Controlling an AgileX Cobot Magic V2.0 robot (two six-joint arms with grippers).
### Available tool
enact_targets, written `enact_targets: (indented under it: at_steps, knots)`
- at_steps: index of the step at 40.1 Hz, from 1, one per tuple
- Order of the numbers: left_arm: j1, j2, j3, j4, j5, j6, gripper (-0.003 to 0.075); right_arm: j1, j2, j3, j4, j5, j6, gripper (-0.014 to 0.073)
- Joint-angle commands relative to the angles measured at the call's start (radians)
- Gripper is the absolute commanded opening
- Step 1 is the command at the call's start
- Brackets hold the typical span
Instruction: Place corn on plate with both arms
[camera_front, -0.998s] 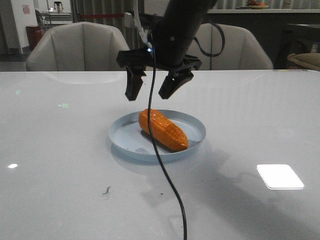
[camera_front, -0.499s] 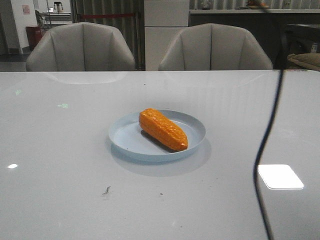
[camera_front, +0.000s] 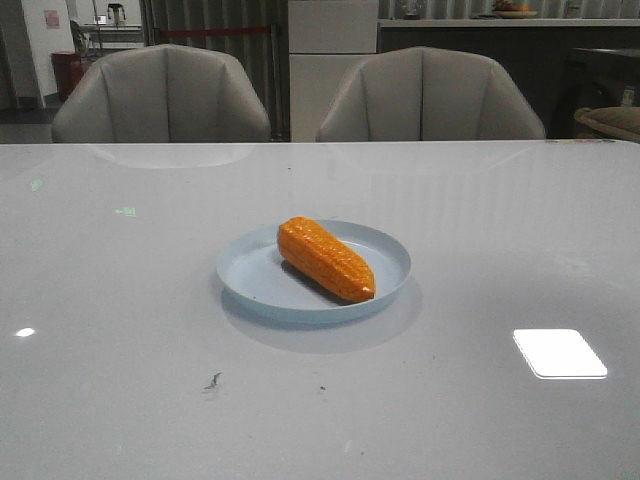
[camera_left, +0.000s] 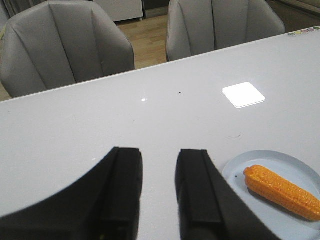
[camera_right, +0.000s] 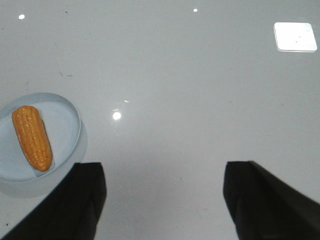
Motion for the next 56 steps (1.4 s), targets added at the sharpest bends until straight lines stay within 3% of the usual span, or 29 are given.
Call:
enact_targets:
  at_steps: [1, 11, 18, 50, 56]
  knots:
    - [0.001, -0.001, -0.030, 0.004, -0.053, -0.010, 0.0259, -0.008, -0.098, 0.070, 0.009, -0.105, -0.011, 0.0592]
    - [0.001, 0.025, -0.030, 0.004, -0.008, -0.010, 0.0238, -0.008, -0.192, 0.149, 0.009, -0.066, -0.011, 0.0592]
    - [0.001, 0.029, -0.030, 0.004, -0.008, -0.010, 0.0088, -0.008, -0.192, 0.149, 0.010, -0.053, -0.011, 0.0592]
    - [0.003, 0.019, -0.030, 0.001, -0.007, -0.010, 0.0094, -0.008, -0.192, 0.149, 0.010, -0.053, -0.011, 0.0592]
    - [0.061, -0.061, -0.026, 0.000, -0.001, -0.010, 0.0094, -0.008, -0.192, 0.149, 0.010, -0.053, -0.011, 0.0592]
